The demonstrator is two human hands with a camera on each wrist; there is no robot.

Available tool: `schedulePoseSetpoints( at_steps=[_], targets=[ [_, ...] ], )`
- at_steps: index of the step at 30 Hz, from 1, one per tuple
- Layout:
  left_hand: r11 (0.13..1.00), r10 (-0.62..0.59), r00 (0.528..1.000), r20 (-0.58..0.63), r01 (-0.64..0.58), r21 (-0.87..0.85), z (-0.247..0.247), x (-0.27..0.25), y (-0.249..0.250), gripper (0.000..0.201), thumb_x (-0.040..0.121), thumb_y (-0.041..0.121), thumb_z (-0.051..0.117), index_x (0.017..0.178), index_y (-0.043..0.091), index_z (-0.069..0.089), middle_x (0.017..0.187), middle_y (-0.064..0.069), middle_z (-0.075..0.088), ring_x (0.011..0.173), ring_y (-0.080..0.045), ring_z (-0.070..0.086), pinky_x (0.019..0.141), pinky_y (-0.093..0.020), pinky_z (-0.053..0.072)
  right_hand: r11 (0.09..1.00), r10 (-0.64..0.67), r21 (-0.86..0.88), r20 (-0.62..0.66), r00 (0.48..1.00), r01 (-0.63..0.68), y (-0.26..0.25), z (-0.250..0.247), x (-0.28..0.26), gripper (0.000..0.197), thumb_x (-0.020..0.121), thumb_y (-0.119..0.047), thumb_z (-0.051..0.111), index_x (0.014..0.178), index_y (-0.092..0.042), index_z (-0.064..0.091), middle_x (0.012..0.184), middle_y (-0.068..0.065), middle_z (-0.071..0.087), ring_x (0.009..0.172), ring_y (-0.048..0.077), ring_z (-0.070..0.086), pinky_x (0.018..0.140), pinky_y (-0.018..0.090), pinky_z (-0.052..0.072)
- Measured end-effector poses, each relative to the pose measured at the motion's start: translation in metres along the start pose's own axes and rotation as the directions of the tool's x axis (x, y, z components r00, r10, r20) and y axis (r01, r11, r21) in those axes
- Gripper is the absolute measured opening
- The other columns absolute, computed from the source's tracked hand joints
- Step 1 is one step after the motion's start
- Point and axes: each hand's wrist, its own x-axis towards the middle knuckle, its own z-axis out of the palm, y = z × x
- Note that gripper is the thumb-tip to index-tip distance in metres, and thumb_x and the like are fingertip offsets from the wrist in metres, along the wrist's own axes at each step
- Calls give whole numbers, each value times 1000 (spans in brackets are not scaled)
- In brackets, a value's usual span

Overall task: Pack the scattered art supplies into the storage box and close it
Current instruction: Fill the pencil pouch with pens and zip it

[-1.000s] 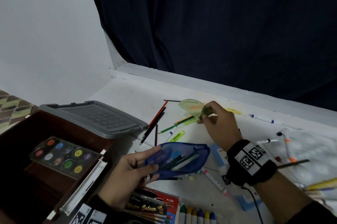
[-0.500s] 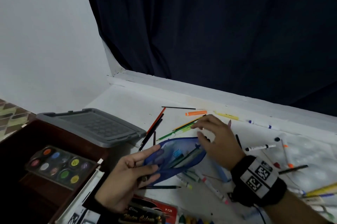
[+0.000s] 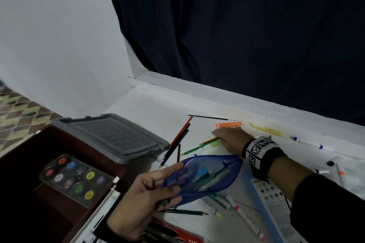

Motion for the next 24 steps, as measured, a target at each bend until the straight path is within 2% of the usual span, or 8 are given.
schedulePoseSetpoints(
  at_steps=[2, 5, 8, 11, 15, 20, 22, 24],
  targets=[
    [1000, 4, 1000, 7, -4, -8, 0, -1, -1, 47, 84, -14, 60, 121, 13, 71, 118, -9, 73, 113, -22, 68, 80, -27, 60, 995, -13, -99, 9, 1000, 14, 1, 5, 2, 40, 104, -19, 35, 142, -22, 48, 151, 0, 43, 136, 23, 40, 111, 41, 33],
    [1000, 17, 1000, -4, -17, -18, 2, -2, -4, 47, 84, -16, 59, 119, 11, 72, 118, -11, 72, 112, -23, 68, 80, -28, 59, 988, -23, -154, -66, 998, 12, 1, 3, -3, 33, 100, -19, 41, 125, -26, 61, 132, -2, 55, 122, 23, 49, 97, 41, 42],
    [1000, 15, 1000, -6, -15, -10, 3, -4, -8, 48, 85, -17, 58, 122, 9, 70, 121, -10, 71, 116, -25, 66, 85, -30, 57, 993, 27, -116, -48, 999, -32, 1, 0, -11, 19, 96, -26, 53, 114, -28, 61, 115, -2, 55, 111, 24, 52, 91, 41, 41],
    [1000, 1, 1000, -2, -1, -13, 4, -6, -10, 47, 86, -16, 57, 124, 9, 69, 123, -10, 71, 120, -28, 63, 86, -31, 56, 996, 90, -9, -1, 996, -90, 3, 1, -18, 22, 91, -28, 63, 111, -24, 54, 105, -4, 45, 102, 26, 55, 87, 37, 43],
    [1000, -16, 1000, 8, 16, 7, 6, -15, -9, 46, 84, -14, 60, 117, 15, 74, 119, -9, 72, 117, -23, 65, 91, -34, 54, 995, 85, 45, 8, 996, -85, 2, 0, -29, 27, 90, -23, 66, 114, -17, 55, 106, 1, 44, 99, 27, 54, 77, 30, 38],
    [1000, -26, 1000, 12, 26, -13, 5, -26, -11, 45, 79, -11, 64, 113, 15, 76, 117, -12, 73, 113, -24, 68, 83, -30, 58, 991, 136, 28, -117, 984, -134, -7, -18, -59, 13, 93, -25, 62, 105, -20, 65, 104, 1, 56, 101, 23, 55, 80, 32, 40],
    [999, -33, 999, 12, 33, -27, 6, -29, -13, 45, 76, -10, 65, 111, 16, 77, 118, -12, 73, 115, -25, 66, 83, -30, 57, 989, 129, 99, -265, 956, -106, -15, -27, -75, 15, 94, -25, 60, 107, -20, 66, 103, 0, 60, 98, 23, 57, 81, 32, 44],
    [998, -42, 999, 13, 42, -44, 7, -32, -15, 46, 77, -13, 63, 112, 14, 76, 118, -13, 72, 116, -26, 66, 83, -30, 57, 990, 56, 141, -481, 875, 14, -31, -39, -94, 16, 97, -24, 55, 110, -19, 63, 99, -1, 60, 91, 20, 58, 79, 33, 46]
  ],
)
